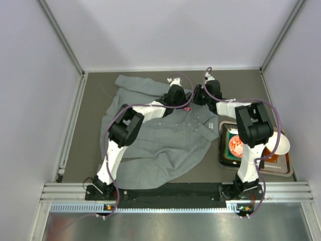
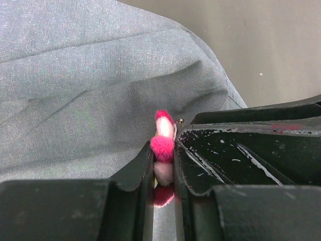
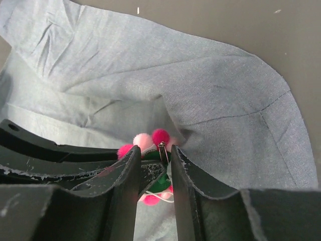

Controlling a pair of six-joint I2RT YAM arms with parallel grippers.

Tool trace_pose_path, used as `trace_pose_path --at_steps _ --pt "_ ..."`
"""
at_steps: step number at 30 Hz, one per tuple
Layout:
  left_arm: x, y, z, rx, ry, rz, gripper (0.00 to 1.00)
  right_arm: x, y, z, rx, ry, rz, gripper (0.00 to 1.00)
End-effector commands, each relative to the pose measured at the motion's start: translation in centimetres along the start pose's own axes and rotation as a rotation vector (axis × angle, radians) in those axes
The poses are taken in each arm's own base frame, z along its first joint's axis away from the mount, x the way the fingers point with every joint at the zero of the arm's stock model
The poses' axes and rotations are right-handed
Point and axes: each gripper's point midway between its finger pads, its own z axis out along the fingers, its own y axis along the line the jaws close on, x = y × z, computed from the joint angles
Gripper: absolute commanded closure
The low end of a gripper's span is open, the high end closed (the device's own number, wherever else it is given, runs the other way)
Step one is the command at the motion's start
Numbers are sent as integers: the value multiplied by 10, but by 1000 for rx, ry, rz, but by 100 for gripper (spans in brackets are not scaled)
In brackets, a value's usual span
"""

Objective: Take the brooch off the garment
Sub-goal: Open the brooch with the flattened clothing.

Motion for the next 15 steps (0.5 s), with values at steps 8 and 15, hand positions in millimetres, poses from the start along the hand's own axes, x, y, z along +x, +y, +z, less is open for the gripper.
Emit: trace_pose_path --at_steps 8,15 --pt "-34 -18 -25 66 -111 -5 78 -8 9 9 32 -19 -65 76" --pt "-34 -17 -33 87 -103 -14 53 -7 6 10 44 -15 -66 78"
